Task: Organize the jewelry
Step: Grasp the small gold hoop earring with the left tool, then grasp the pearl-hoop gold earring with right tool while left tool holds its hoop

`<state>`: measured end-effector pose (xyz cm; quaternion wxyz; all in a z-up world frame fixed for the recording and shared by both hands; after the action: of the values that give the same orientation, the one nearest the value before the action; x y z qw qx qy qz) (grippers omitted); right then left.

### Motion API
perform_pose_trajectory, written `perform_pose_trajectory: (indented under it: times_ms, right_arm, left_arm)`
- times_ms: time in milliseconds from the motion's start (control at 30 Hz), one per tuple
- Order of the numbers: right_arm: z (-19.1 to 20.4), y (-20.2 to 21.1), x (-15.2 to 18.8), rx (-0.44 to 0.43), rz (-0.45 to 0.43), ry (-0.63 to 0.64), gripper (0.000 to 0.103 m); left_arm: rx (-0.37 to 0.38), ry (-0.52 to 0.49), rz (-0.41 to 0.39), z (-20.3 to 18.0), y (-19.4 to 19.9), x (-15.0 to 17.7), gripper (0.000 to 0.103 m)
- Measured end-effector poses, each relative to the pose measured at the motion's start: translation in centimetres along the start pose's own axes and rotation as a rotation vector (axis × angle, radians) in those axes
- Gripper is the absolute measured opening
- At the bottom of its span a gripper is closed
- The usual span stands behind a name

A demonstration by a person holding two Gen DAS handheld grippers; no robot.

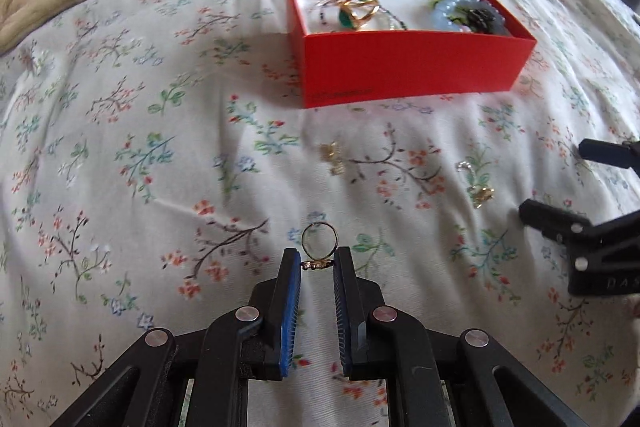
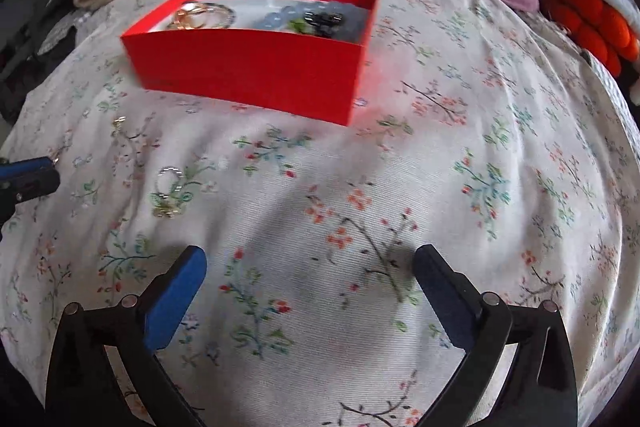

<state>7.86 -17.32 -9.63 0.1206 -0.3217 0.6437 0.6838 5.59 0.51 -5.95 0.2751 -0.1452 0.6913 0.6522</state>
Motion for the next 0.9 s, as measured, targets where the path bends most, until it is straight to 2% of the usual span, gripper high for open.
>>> perform_pose_trajectory:
  times_ms: [167, 300, 367, 533, 900]
  right_arm:
    - [3.0, -0.1, -0.6, -0.085, -0.037, 0.081, 0.103]
    - [4.1, -0.5, -1.3, -0.109, -0.039, 0.09, 0.102]
    - [4.1, -1.0, -1.8, -0.114, -0.038, 0.086, 0.099]
    - [4.9, -1.2, -2.7, -0.117, -0.046, 0.113, 0.081]
    - [6.4, -1.3, -2.8, -0.118, -0.061, 0.182, 0.062]
  left_arm:
    - [0.009, 0.003, 0.019, 0.8, -0.4, 1.0, 0.011]
    - [0.012, 0.013, 0.03, 1.1, -0.6, 1.5, 0.011]
    - [0.015, 0.008, 0.029, 1.1, -0.6, 1.5, 0.011]
    - [0.025, 0.006, 0.03, 1.2, -0.6, 1.6, 0.011]
    - [0.031, 0.01, 0.036, 1.4, -0.3, 1.7, 0.011]
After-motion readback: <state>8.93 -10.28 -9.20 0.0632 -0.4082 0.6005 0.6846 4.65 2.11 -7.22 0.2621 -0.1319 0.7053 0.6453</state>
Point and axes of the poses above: each gripper's, at about its wrist camera, not at the fingertips, and y roughly against the way its jaws point, z to its left, x to its underside, the point moved 4 cm from there along -y, roughly the way its jaws point, and after that the axes turned 6 degrees about -z, right-handed, at the moved point
